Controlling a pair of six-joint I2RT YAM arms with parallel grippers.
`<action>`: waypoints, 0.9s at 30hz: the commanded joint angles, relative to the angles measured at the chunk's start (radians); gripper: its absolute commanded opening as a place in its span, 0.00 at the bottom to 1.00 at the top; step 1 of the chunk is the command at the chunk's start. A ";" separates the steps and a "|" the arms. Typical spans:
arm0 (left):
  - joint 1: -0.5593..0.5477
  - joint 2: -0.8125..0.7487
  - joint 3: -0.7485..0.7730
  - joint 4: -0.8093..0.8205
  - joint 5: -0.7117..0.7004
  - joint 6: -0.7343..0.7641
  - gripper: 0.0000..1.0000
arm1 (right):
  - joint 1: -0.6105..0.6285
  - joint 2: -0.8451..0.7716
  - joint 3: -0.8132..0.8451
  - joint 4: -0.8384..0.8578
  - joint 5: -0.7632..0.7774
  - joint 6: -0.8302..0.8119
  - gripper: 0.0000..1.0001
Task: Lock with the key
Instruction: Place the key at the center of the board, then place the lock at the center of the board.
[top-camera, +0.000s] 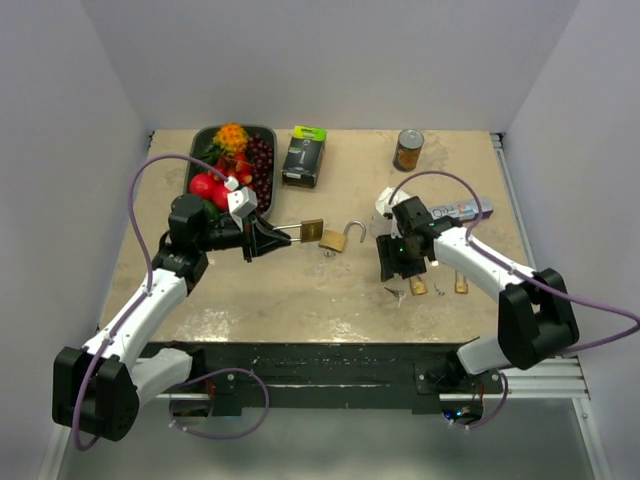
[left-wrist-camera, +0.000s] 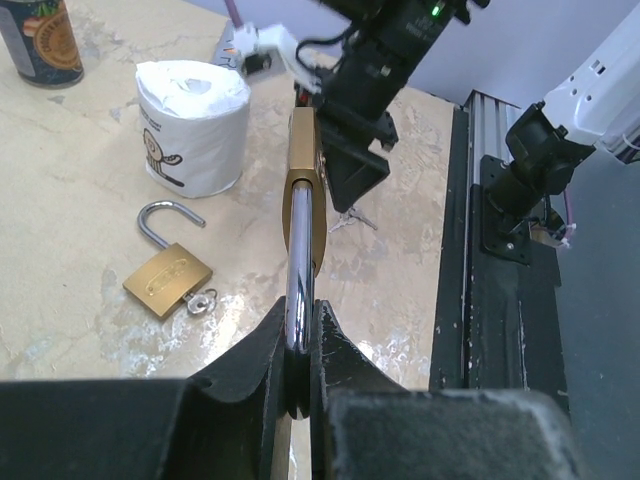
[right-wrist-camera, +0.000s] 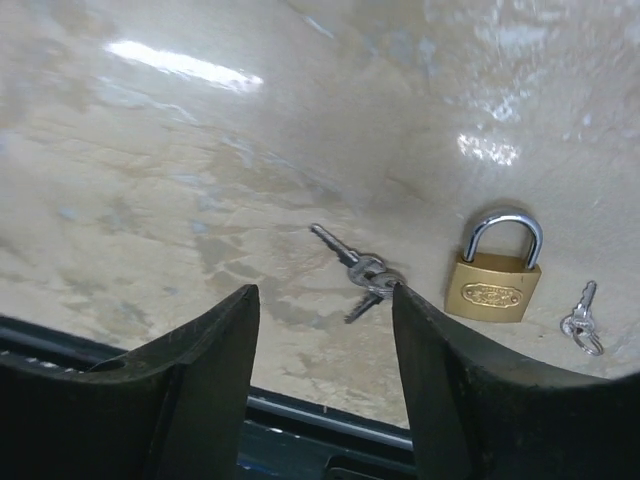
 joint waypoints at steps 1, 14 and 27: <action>-0.006 0.002 0.025 0.003 0.007 0.026 0.00 | -0.001 -0.133 0.119 0.021 -0.120 -0.071 0.61; -0.180 0.163 0.152 -0.280 -0.043 -0.051 0.00 | 0.093 -0.514 0.078 0.373 -0.167 -0.589 0.99; -0.194 0.281 0.206 -0.116 -0.047 -0.447 0.00 | 0.283 -0.361 0.196 0.159 -0.329 -0.869 0.99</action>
